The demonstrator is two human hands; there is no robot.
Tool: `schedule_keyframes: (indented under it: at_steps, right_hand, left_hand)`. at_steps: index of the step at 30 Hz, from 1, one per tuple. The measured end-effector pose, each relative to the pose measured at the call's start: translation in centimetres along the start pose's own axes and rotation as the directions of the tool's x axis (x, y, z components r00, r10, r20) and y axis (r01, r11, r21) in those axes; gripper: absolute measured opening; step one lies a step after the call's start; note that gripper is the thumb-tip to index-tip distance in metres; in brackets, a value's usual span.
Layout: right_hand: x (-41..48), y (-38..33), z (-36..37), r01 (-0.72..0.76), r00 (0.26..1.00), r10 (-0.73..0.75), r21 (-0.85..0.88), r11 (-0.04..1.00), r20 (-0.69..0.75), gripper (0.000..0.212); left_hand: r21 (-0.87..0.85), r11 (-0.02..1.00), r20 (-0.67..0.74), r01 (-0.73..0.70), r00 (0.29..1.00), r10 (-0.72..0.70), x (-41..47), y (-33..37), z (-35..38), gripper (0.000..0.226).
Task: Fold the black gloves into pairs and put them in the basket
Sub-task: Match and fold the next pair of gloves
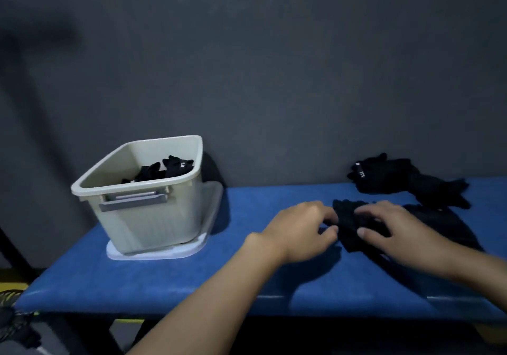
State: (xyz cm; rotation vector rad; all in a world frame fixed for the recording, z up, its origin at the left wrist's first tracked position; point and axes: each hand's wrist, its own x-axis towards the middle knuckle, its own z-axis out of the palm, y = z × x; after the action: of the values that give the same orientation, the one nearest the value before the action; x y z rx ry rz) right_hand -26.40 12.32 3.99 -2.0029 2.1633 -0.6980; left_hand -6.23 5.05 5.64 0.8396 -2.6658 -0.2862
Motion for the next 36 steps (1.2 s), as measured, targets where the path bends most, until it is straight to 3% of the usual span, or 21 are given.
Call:
schedule_keyframes:
  at_steps: [8,15,23,27,33,36]
  right_hand:
    - [-2.5,2.4,3.3,0.022,0.999,-0.025,-0.091,0.996,-0.027,0.046]
    - [-2.9,2.2,3.9,-0.031,0.997,0.022,-0.136,0.990,-0.068,0.048]
    - [-2.5,1.5,4.0,0.067,0.997,-0.069,-0.075,0.995,-0.029,0.051]
    - [-1.4,1.5,3.1,0.084,0.995,-0.086,-0.037,0.996,-0.056,0.047]
    - [2.5,2.9,0.6,-0.044,0.987,0.051,0.049,0.998,-0.155,0.047]
    - [4.2,4.0,0.2,-0.135,0.972,0.152,0.108,0.985,-0.178,0.049]
  left_hand:
    - [0.137,0.985,0.142,-0.109,0.986,0.090,1.5,0.5,3.9,0.038]
    - [0.170,0.981,0.152,-0.093,0.986,0.067,1.3,-0.1,3.8,0.039]
    - [0.087,0.995,0.142,-0.054,0.989,0.041,1.2,-1.0,3.8,0.042]
    - [0.244,0.970,0.145,-0.016,0.989,-0.020,1.3,-1.1,3.3,0.038]
    - [0.238,0.971,0.015,0.009,1.000,-0.013,2.8,-1.3,2.9,0.034]
    - [0.250,0.968,0.038,0.019,0.999,-0.029,3.8,-1.5,3.2,0.035]
